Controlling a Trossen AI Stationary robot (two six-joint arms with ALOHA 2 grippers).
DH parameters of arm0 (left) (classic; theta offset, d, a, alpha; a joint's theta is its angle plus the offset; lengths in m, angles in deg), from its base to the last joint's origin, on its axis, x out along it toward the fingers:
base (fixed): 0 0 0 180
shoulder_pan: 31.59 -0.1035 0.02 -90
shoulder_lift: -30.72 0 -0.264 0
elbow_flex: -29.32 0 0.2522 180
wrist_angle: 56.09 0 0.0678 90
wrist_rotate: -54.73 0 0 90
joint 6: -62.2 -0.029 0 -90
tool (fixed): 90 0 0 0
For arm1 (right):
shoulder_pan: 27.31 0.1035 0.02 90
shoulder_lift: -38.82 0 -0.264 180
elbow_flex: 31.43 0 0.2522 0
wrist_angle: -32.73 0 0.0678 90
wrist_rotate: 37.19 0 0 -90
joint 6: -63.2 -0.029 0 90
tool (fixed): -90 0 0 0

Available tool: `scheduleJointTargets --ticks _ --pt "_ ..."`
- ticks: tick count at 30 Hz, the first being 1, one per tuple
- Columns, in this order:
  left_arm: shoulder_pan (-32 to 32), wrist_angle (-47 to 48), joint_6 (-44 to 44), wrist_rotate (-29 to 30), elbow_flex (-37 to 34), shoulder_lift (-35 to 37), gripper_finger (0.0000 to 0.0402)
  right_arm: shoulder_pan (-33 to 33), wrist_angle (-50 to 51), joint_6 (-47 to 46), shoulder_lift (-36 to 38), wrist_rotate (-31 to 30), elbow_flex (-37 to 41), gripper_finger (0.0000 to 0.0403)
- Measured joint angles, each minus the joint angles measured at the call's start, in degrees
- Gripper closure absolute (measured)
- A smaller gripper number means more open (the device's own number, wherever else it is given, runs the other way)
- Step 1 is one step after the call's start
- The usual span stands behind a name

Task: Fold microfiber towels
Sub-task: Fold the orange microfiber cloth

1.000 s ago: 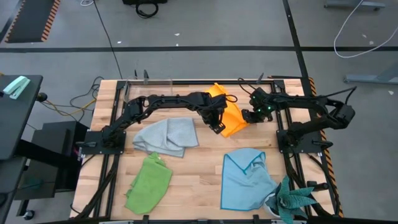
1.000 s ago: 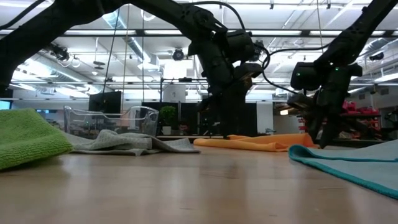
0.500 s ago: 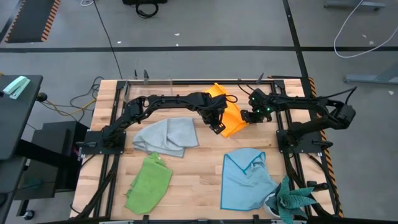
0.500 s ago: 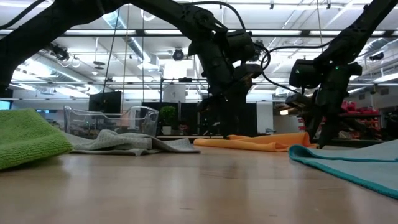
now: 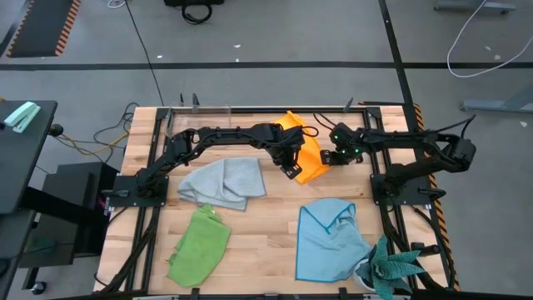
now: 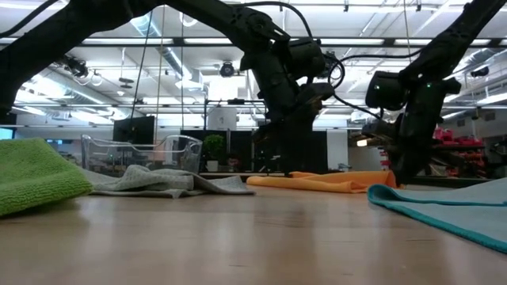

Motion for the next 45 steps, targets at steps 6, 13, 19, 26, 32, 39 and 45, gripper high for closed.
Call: scheduleJointTargets --ticks 6,13,19,26,32,39,45 --pt "0.0 0.8 -0.4 2.6 0.0 0.0 0.0326 2.5 -0.5 -0.6 4.2 -1.2 0.0 0.0395" --pt "0.2 0.7 1.0 0.1 -0.8 0.0 0.0394 4.8 -0.2 -1.6 6.4 -2.1 0.0 0.0399" --pt "0.8 1.7 2.6 -3.7 -4.7 0.0 0.0396 7.0 0.3 -1.6 6.6 -2.1 0.0 0.0400" --pt "3.6 0.3 3.8 -3.9 -7.0 0.0 0.0389 10.9 1.0 -2.0 7.5 -2.0 0.0 0.0402" --pt "4.1 -0.8 4.9 -3.0 -6.8 1.6 0.0392 13.2 4.5 -5.2 13.6 -3.6 -0.1 0.0402" --pt "4.0 -2.1 7.0 -3.9 -6.8 2.2 0.0384 13.3 7.0 -7.5 18.9 -4.8 -0.2 0.0402" --pt "4.7 -6.4 8.8 -3.9 -6.8 1.3 0.0344 13.4 7.1 -7.7 18.6 -4.7 -0.3 0.0403"
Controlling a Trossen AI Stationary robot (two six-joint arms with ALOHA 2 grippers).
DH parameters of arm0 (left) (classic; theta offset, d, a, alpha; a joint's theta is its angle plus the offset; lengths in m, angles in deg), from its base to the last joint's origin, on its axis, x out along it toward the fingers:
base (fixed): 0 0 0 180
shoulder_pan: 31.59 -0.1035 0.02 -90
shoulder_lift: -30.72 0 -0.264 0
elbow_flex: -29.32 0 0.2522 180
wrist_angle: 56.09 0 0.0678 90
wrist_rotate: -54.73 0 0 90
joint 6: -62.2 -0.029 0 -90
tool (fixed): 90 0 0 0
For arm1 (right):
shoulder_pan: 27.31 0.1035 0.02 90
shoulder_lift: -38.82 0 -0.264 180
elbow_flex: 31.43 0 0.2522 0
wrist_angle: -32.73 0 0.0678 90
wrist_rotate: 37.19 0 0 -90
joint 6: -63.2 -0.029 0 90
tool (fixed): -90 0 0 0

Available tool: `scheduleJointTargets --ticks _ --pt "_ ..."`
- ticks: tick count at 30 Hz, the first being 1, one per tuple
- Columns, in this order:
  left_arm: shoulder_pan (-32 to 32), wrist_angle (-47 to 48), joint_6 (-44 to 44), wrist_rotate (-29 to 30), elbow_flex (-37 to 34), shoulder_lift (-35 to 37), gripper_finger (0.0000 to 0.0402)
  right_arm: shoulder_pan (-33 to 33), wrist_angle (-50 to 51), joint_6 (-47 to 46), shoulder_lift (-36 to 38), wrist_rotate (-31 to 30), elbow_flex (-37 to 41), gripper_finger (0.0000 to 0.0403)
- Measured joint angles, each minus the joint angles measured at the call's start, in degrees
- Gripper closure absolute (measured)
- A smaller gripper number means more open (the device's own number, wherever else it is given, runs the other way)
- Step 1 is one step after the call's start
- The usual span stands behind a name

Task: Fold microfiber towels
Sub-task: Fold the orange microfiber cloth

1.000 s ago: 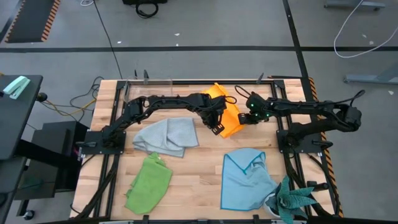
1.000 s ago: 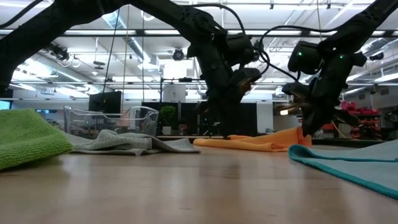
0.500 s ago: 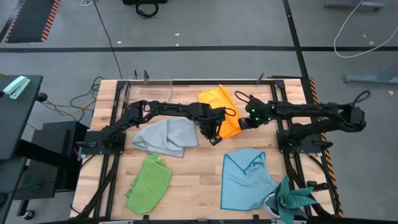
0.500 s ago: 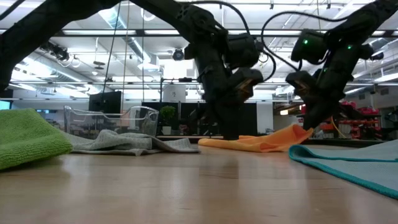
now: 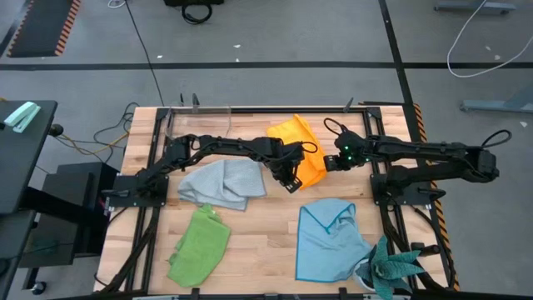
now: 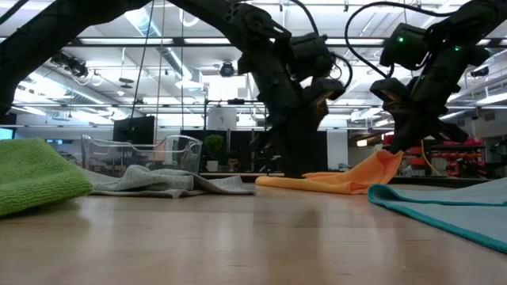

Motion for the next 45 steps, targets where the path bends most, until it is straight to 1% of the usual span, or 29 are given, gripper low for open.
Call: scheduleJointTargets --ticks 4,6,9,12,15,18,21,24,28,35,39,45 --pt "-0.2 -3.3 5.8 0.7 0.1 0.0 0.0323 -0.1 -0.4 0.0 0.1 0.1 0.0 0.0403" --pt "-0.1 -3.8 7.8 1.9 0.1 0.0 0.0313 -0.3 -0.5 0.0 0.1 0.1 0.0 0.0403" --pt "0.6 -3.9 10.6 6.9 -0.8 0.0 0.0302 -0.4 -0.5 -0.2 0.1 0.4 0.0 0.0403" --pt "1.2 -4.5 16.9 11.5 -2.0 0.0 0.0296 -0.4 -0.7 0.1 0.1 0.5 0.0 0.0403" --pt "1.7 -11.2 24.5 11.4 -4.7 0.0 0.0295 -0.4 -1.0 1.3 0.1 0.7 0.0 0.0403" --pt "2.1 -17.5 28.8 11.2 -6.5 0.1 0.0300 -0.4 -1.1 2.3 0.1 1.3 0.0 0.0403" --pt "2.5 -18.6 30.1 11.8 -6.7 0.5 0.0307 -0.4 -1.2 3.3 0.1 1.9 0.0 0.0403" --pt "3.0 -15.6 31.0 12.8 -6.8 0.5 0.0312 -0.4 -1.2 4.1 0.1 2.6 0.0 0.0403" --pt "3.9 -10.7 31.4 16.2 -6.8 0.5 0.0313 -0.4 -1.2 5.2 0.1 3.2 0.0 0.0403" --pt "5.3 -10.8 36.9 16.5 -6.8 0.5 0.0290 -0.4 -1.2 6.3 0.1 3.5 0.0 0.0403" --pt "5.2 -11.9 38.3 15.9 -6.8 0.5 0.0277 -0.4 -1.2 6.4 0.1 3.5 0.0 0.0403" --pt "4.6 -16.3 38.9 15.1 -7.1 0.5 0.0260 -0.4 -1.2 6.5 0.1 3.5 0.0 0.0403"
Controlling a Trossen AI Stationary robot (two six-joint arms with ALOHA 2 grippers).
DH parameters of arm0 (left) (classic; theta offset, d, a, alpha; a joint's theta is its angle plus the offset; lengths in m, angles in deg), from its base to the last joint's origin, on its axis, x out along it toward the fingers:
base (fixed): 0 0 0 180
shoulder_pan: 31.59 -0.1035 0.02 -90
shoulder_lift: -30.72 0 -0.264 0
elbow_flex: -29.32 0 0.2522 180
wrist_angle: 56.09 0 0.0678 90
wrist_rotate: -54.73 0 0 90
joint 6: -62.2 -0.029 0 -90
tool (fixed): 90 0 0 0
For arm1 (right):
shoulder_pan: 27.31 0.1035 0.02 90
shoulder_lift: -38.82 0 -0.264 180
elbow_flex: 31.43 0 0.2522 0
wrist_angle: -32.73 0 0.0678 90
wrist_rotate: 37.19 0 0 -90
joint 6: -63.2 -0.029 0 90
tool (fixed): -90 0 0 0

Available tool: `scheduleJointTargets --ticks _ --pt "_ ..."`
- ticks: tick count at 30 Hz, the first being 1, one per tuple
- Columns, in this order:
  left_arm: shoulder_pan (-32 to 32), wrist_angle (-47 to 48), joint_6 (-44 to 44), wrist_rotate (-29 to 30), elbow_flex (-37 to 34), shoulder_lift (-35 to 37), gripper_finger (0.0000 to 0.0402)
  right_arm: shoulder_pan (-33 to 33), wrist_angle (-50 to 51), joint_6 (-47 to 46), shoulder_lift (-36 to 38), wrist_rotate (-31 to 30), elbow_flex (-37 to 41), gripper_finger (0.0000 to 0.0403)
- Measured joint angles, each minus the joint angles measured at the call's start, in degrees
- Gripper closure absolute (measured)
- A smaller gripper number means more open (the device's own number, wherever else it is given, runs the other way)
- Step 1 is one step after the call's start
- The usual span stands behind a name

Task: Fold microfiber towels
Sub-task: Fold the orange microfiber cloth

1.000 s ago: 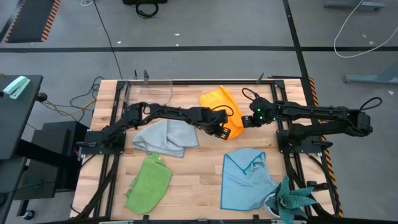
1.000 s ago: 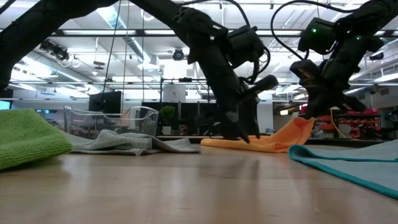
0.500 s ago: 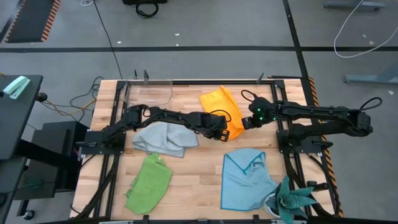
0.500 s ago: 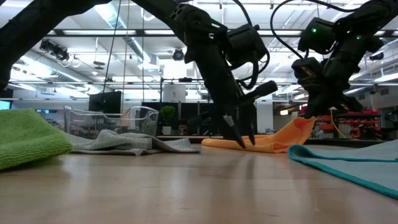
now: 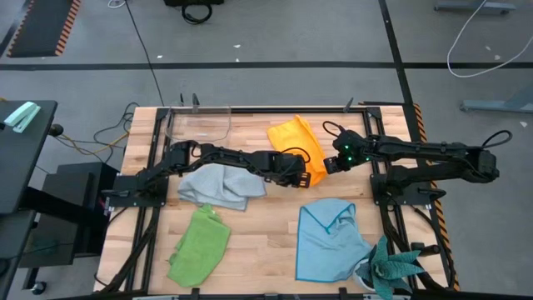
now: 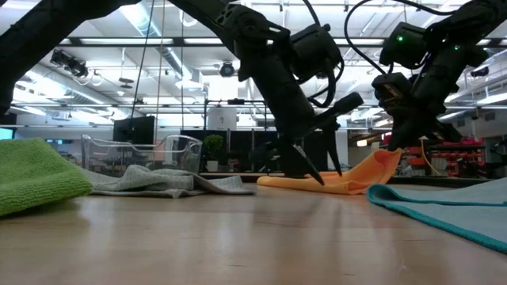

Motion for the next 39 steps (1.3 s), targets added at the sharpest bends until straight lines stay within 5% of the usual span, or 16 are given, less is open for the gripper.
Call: scheduleJointTargets --ticks 9,20,29,39 --pt "0.3 -14.3 8.7 -5.4 -10.9 0.6 0.0229 0.0 0.0 0.0 0.0 0.0 0.0 0.0403" --pt "-0.1 -20.0 8.6 -4.4 -11.5 0.2 0.0219 0.0 -0.4 -0.2 0.0 0.0 0.0 0.0403" --pt "-0.1 -20.1 6.8 -1.9 -11.5 0.1 0.0265 0.0 -1.5 -0.7 0.0 0.0 0.0 0.0403" --pt "-0.1 -21.4 2.3 1.5 -11.6 -0.2 0.0386 0.0 -1.5 -0.9 0.0 -0.6 0.0 0.0403"
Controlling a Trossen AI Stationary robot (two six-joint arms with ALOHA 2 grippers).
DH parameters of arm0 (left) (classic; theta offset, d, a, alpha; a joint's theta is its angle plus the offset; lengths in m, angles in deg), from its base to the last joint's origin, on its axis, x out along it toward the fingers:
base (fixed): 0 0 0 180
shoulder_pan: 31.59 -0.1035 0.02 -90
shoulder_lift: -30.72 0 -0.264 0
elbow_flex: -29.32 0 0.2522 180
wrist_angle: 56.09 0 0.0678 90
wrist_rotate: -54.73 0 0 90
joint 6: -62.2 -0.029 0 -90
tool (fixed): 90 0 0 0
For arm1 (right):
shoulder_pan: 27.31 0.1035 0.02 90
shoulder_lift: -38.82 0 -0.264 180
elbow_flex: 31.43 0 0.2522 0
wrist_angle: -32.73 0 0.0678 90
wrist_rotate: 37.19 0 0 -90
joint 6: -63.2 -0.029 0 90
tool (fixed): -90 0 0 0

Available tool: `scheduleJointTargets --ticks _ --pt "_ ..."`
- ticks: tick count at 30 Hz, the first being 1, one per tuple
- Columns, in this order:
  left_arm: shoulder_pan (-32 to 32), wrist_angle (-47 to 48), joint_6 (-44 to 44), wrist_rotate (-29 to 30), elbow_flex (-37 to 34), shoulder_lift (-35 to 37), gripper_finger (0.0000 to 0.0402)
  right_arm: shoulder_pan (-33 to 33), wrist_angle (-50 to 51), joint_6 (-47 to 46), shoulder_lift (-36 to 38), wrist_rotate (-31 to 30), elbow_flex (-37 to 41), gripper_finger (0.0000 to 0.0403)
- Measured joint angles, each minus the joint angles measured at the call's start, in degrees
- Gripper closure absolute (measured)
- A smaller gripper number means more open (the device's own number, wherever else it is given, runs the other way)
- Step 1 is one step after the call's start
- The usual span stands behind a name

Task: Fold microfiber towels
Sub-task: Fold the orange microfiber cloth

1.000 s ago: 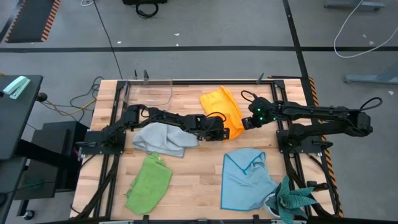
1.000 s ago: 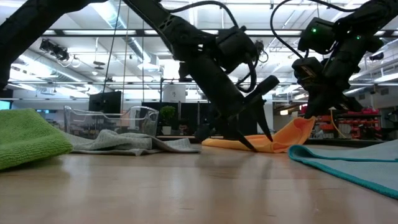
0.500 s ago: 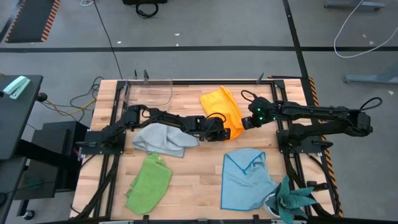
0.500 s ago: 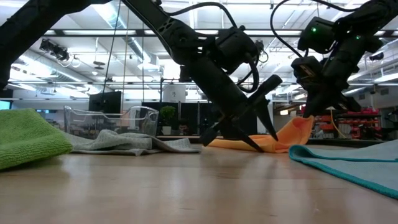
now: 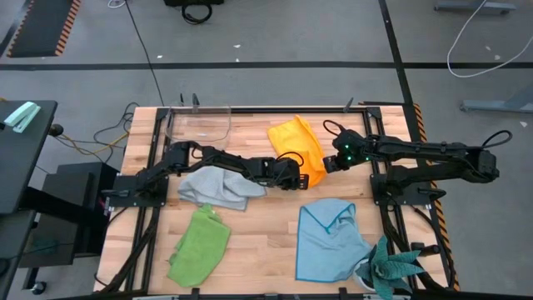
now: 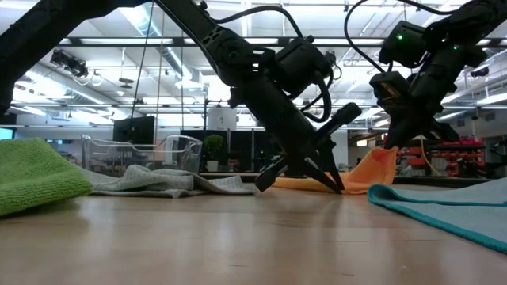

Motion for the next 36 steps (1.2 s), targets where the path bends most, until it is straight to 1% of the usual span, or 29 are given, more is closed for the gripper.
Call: scheduleJointTargets --ticks 1,5,11,15,20,25,27,31,33,36 --pt "0.0 -0.5 -0.8 0.2 0.0 0.0 0.0392 0.0 0.0 0.0 0.0 -0.2 0.0 0.0403" --pt "-0.4 -2.6 -2.9 1.3 0.0 -0.2 0.0391 0.0 0.0 0.0 0.0 -0.8 0.0 0.0403" --pt "-1.0 -4.3 -4.8 0.5 -0.1 0.0 0.0396 0.0 0.1 -0.7 0.2 -1.7 0.0 0.0403" --pt "-1.2 -5.1 -7.0 0.2 -0.2 1.7 0.0397 0.0 0.8 -0.6 0.9 -3.1 -0.8 0.0403" --pt "-1.8 -5.8 -8.0 0.7 0.0 3.3 0.0398 0.0 0.8 0.0 0.7 -3.3 -2.3 0.0403" --pt "-2.3 -4.6 -9.3 1.0 -0.1 4.8 0.0400 0.0 3.6 -1.1 0.7 -5.0 -2.9 0.0403" --pt "-2.3 -5.0 -10.1 2.0 0.0 5.5 0.0400 0.0 4.3 -1.3 0.7 -5.3 -2.9 0.0403" --pt "-2.7 -2.1 -12.0 4.2 0.0 8.0 0.0400 -0.1 4.7 -2.3 0.9 -5.9 -2.9 0.0403" --pt "-3.0 -0.1 -13.2 5.5 0.0 9.3 0.0400 -0.1 5.6 -2.3 1.1 -7.4 -3.5 0.0403" --pt "-3.3 4.6 -14.3 7.9 0.0 10.8 0.0401 -0.4 9.7 -2.0 1.0 -10.7 -5.7 0.0403"
